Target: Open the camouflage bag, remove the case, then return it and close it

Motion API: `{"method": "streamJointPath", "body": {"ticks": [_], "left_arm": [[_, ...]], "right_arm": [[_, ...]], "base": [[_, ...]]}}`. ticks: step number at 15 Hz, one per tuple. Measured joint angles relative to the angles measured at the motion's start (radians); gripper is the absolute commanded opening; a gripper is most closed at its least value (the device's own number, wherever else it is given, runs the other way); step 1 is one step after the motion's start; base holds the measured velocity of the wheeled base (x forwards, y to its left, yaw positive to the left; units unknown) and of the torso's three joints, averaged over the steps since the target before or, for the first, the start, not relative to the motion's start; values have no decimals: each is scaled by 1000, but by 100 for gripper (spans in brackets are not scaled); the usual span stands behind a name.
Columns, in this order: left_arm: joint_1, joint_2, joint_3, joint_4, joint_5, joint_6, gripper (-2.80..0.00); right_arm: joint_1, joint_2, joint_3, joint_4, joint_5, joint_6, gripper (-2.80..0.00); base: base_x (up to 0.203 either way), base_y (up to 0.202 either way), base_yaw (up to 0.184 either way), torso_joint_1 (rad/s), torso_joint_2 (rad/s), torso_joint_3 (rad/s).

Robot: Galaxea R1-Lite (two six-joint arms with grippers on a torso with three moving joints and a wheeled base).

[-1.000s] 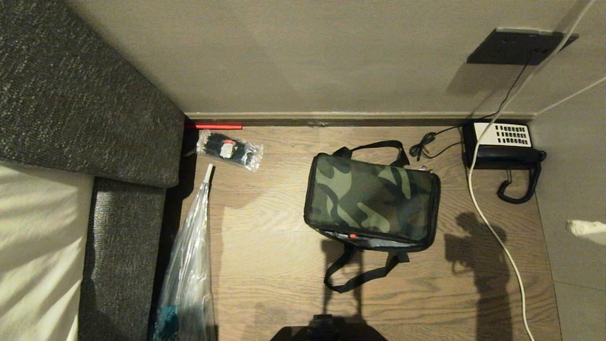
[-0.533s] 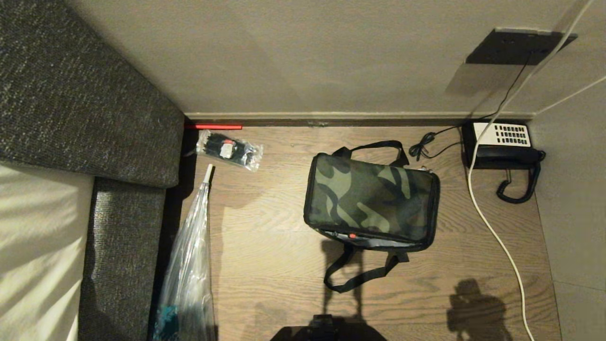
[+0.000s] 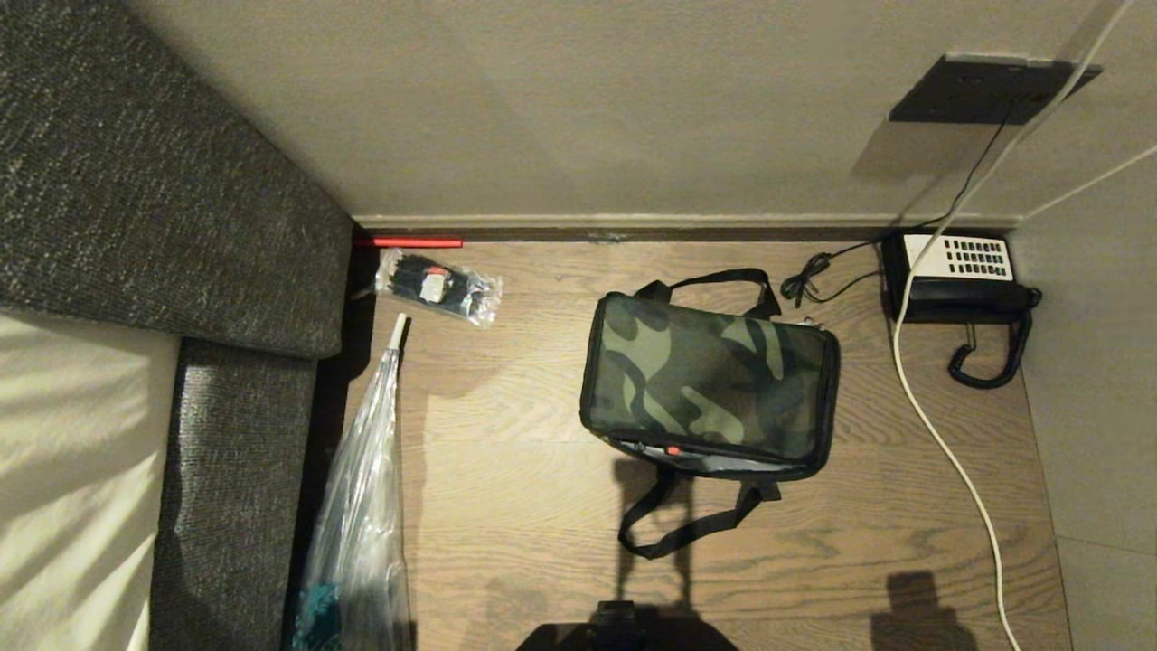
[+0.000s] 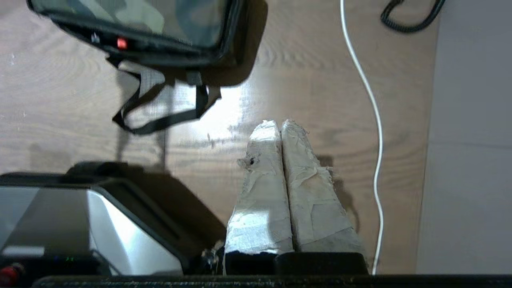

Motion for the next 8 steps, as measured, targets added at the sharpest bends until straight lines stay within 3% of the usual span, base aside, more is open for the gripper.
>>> {"method": "streamJointPath", "body": {"ticks": [8], "left_arm": [[0, 0, 0, 0, 0, 0, -280]], "right_arm": [[0, -22, -4, 17, 0, 12, -280]], "base": [[0, 0, 0, 0, 0, 0]]}}
